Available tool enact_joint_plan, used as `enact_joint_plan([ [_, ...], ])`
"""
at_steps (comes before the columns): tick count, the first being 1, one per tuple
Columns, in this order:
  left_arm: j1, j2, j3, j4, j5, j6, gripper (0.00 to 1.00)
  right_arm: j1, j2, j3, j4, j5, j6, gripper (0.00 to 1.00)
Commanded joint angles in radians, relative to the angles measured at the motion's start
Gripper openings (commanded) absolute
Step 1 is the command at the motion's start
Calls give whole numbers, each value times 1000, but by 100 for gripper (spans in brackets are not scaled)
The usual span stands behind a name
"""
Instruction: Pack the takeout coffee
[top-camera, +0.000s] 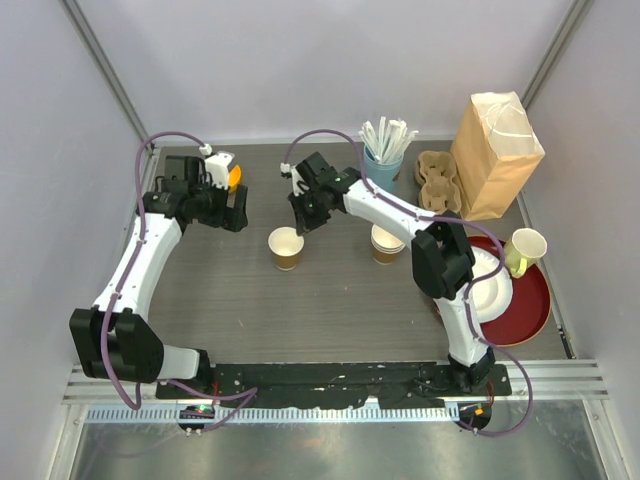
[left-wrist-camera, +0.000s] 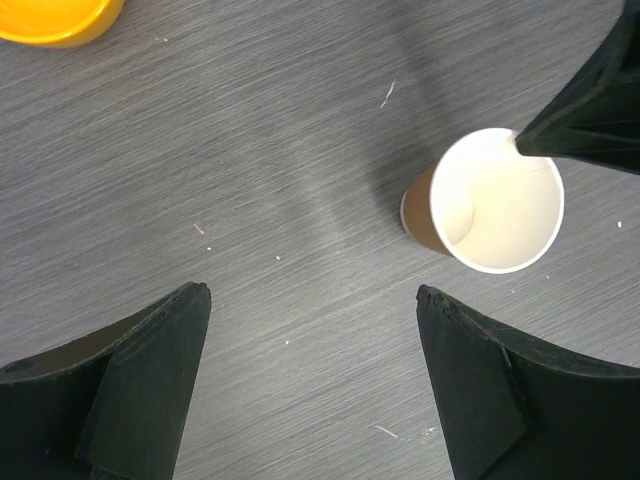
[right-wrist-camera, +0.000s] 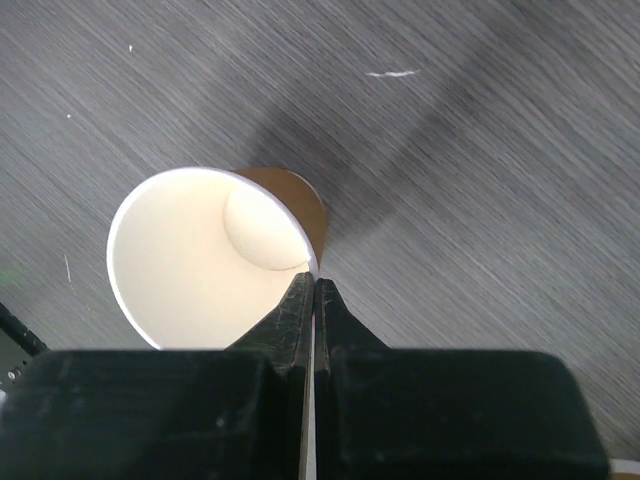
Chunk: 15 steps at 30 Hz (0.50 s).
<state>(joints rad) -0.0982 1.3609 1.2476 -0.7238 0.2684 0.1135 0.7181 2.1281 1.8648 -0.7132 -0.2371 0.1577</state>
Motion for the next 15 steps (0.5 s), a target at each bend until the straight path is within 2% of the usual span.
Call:
enact_joint_plan([
  [1, -3, -5, 19, 0, 2, 11, 88, 32, 47, 111, -23, 44, 6, 1],
  [3, -3, -6, 18, 0, 3, 14, 88, 41, 58, 143, -57, 50, -1, 15],
  [4, -3, -8, 16, 0, 5, 14, 88, 43, 52, 149, -68, 50, -4, 32],
  [8, -3, -6, 16, 3, 9, 15, 88, 46, -22, 142, -78, 70, -20, 55],
  [13, -3, -3, 13, 4, 22, 12, 88, 34, -180, 102, -84, 175, -58, 61],
  [15, -3, -2, 12, 1, 28, 9, 88, 14, -284, 32, -94, 281, -73, 61],
])
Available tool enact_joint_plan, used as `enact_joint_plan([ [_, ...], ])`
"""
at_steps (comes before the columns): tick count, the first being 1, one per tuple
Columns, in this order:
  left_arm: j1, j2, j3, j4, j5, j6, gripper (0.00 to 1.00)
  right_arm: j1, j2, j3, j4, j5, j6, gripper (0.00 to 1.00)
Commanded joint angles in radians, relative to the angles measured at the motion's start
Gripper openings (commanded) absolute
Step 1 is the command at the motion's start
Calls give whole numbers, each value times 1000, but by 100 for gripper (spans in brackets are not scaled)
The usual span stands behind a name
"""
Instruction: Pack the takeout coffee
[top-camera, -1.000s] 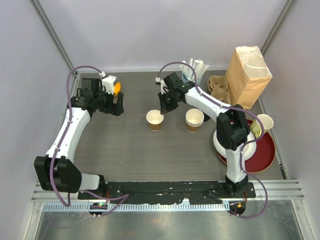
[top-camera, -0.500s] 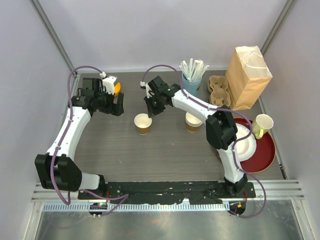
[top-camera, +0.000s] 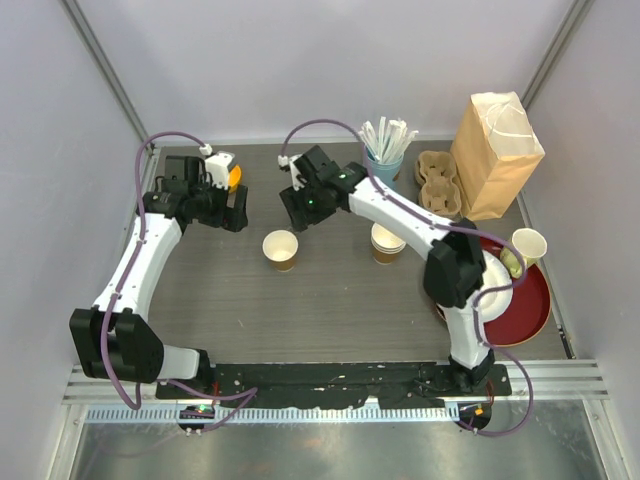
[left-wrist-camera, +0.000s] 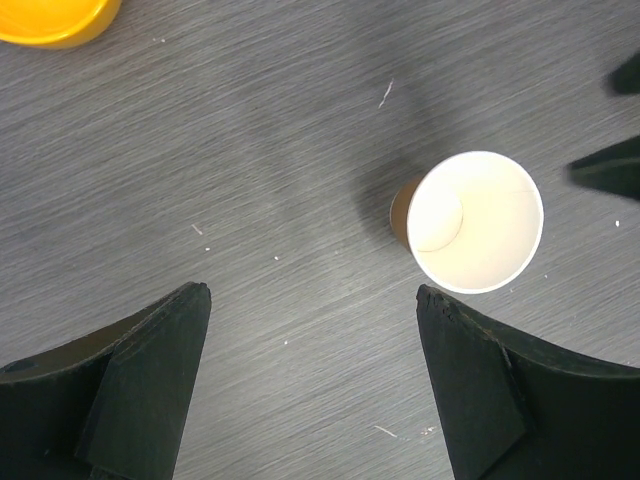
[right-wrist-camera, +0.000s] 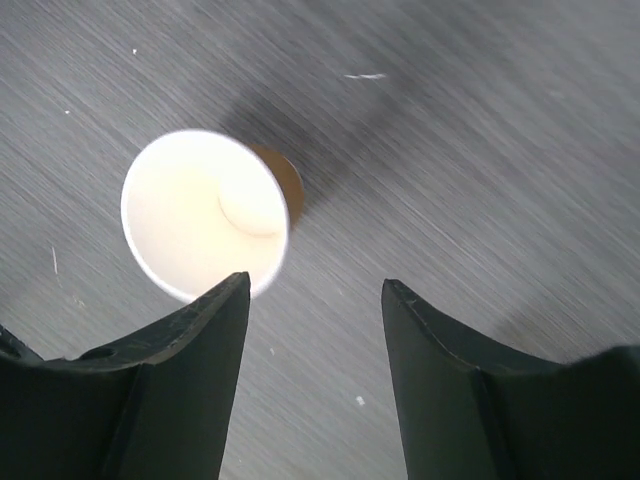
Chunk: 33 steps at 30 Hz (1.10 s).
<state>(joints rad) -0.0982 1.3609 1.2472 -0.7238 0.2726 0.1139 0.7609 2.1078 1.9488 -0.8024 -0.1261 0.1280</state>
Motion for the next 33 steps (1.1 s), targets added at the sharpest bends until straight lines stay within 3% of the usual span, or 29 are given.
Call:
enact_joint_plan([
  [1, -3, -5, 11, 3, 22, 10, 88, -46, -303, -88, -7, 205, -39, 56],
  [4, -3, -13, 0, 7, 8, 12, 88, -182, -457, -267, -12, 212, -10, 45],
  [6, -3, -16, -5, 12, 14, 9, 88, -316, -558, -409, 8, 188, 13, 45],
  [9, -3, -8, 1, 9, 27, 6, 88, -429, -627, -549, 26, 180, 10, 52],
  [12, -3, -2, 8, 11, 33, 3, 88, -492, -661, -625, 60, 138, 4, 49],
  [16, -3, -3, 8, 7, 34, 1, 88, -508, -628, -637, 63, 68, -1, 36],
  [28, -3, -9, -2, 9, 30, 7, 88, -509, -551, -620, 78, 54, 2, 25],
  [33, -3, -5, 3, 9, 33, 7, 88, -505, -543, -620, 78, 57, 5, 26],
])
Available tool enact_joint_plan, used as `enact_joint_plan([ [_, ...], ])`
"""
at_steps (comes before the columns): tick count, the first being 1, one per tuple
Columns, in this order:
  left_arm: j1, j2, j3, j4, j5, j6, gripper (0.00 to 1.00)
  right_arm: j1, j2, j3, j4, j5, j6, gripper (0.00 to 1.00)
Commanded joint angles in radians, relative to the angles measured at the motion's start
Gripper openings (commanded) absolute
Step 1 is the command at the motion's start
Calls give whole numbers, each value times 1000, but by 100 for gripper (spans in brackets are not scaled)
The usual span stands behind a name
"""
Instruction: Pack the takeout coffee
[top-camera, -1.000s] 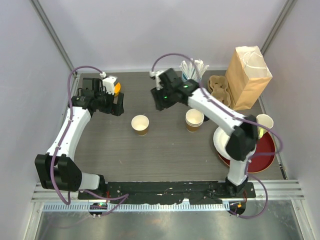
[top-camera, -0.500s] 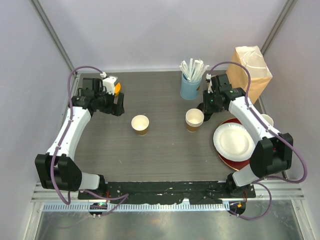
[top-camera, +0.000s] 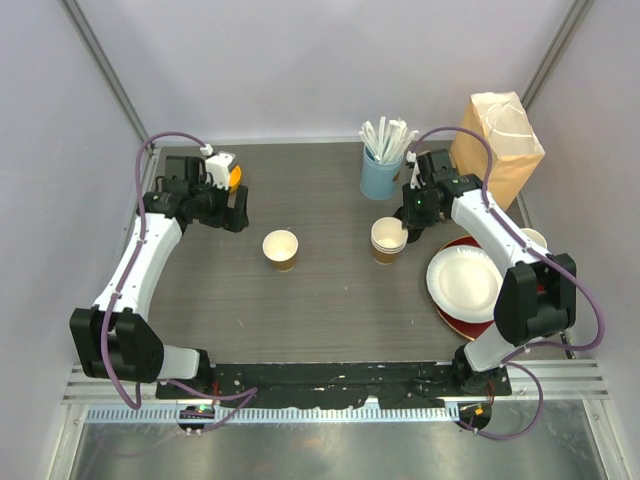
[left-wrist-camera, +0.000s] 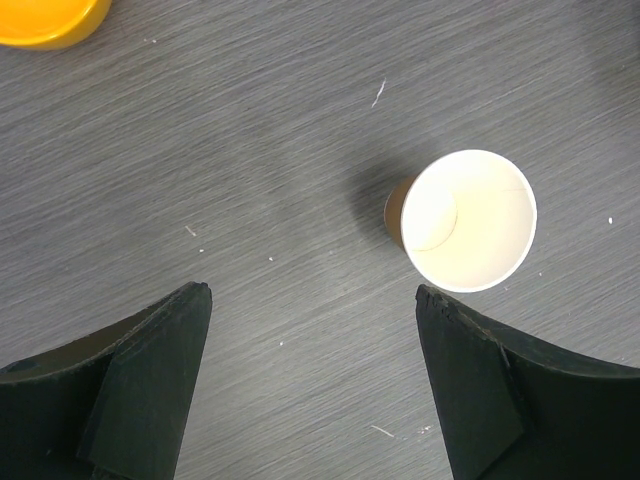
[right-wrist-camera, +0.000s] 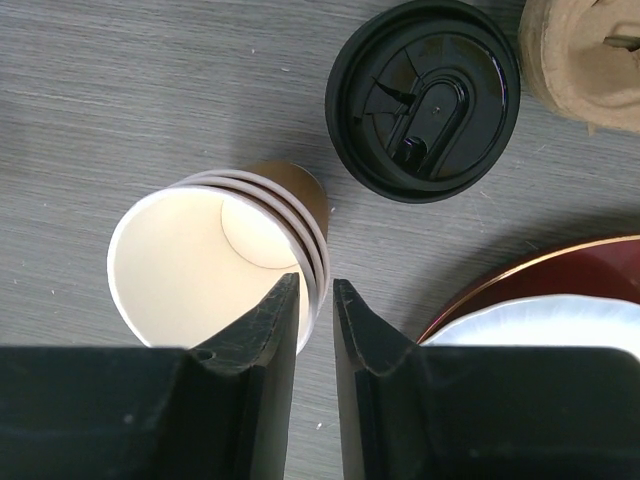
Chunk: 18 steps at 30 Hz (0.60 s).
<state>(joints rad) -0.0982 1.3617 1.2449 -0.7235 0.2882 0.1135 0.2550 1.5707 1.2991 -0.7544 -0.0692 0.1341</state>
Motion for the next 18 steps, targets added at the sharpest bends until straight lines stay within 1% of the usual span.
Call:
enact_joint_plan([
  [1, -3, -9, 5, 9, 19, 6, 88, 0, -3, 29, 29, 0, -4, 26],
  [3, -3, -9, 5, 9, 19, 8, 88, 1, 3, 29, 27, -7, -5, 25],
  [5, -3, -7, 5, 7, 20, 8, 88, 3, 14, 31, 26, -14, -7, 22],
  [6, -3, -4, 7, 10, 22, 6, 88, 7, 14, 31, 24, -15, -7, 16],
  [9, -3, -3, 7, 7, 22, 6, 88, 10, 20, 37, 24, -20, -7, 4],
  [10, -3, -3, 7, 7, 22, 8, 88, 13, 22, 40, 21, -18, -8, 2],
  [12, -3, -3, 7, 7, 20, 9, 88, 12, 23, 49, 12, -15, -11, 1],
  [18, -3, -1, 10, 10, 23, 9, 87, 15, -11, 81, -28, -30, -27, 1],
])
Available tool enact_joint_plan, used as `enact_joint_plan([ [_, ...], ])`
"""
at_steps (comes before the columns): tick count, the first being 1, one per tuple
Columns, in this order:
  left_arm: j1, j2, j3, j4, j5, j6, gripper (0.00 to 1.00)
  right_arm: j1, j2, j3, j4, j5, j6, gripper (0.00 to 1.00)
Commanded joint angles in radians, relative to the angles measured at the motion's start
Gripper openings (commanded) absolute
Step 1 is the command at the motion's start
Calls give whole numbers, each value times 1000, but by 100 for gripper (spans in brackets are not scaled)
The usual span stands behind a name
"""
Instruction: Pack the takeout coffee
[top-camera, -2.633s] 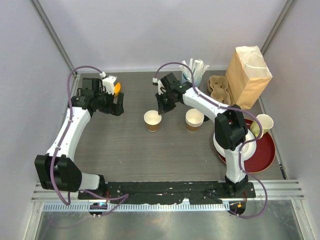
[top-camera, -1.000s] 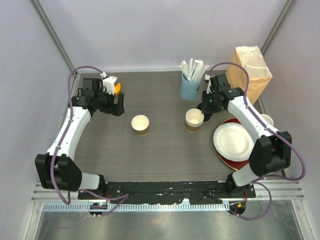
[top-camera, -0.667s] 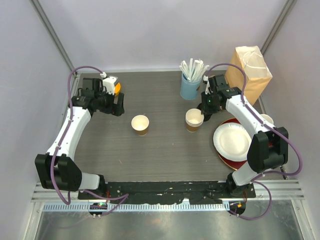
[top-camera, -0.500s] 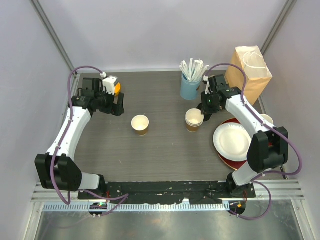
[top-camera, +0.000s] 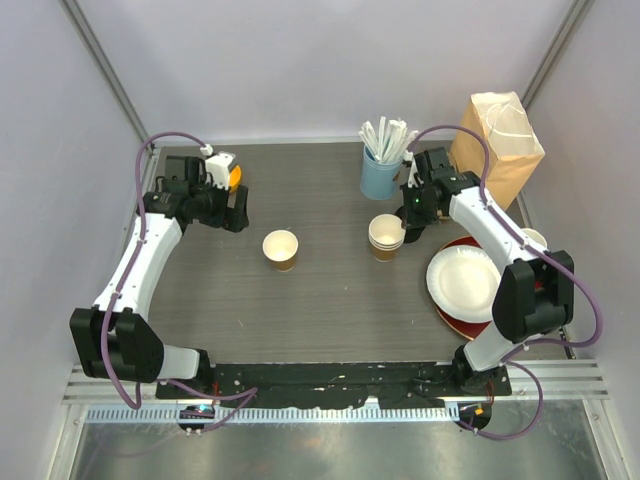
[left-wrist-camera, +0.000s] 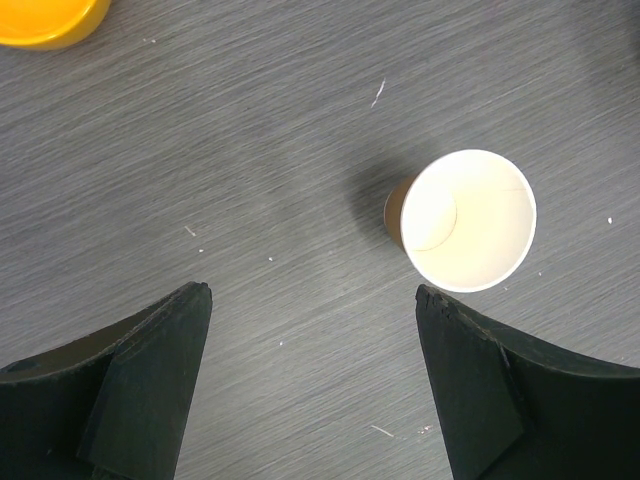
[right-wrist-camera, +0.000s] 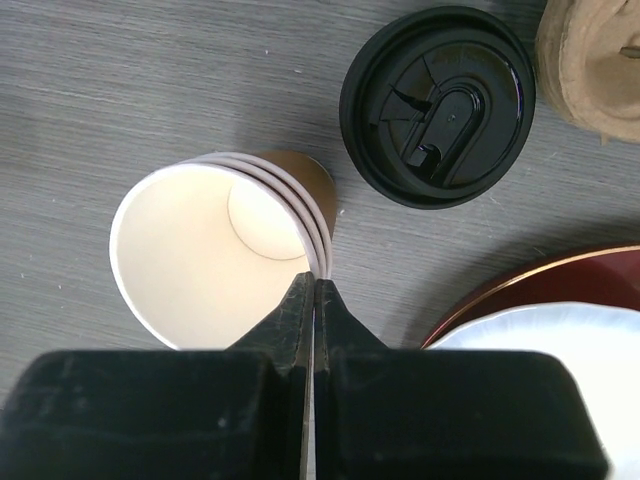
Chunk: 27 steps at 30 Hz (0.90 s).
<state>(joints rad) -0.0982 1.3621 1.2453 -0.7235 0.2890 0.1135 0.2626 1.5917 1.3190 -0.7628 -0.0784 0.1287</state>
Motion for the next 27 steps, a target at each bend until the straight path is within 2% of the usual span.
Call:
enact_joint_plan([
  [1, -3, -3, 11, 7, 22, 9, 87, 7, -41, 66, -24, -30, -24, 1],
  [6, -3, -3, 14, 6, 29, 8, 88, 6, -102, 77, -32, -85, -34, 1],
  [14, -3, -14, 13, 2, 29, 9, 87, 6, -105, 39, 3, -202, -28, 1],
  [19, -3, -18, 8, 4, 36, 11, 87, 6, -58, 8, -4, -51, -26, 1],
  [21, -3, -18, 9, 1, 38, 12, 88, 6, -39, 13, -20, -99, -34, 1],
  [23, -3, -21, 11, -1, 38, 12, 88, 6, -87, 2, 12, -213, -14, 1],
  [27, -3, -27, 9, -1, 47, 11, 87, 6, -154, 20, 65, -271, 12, 1],
])
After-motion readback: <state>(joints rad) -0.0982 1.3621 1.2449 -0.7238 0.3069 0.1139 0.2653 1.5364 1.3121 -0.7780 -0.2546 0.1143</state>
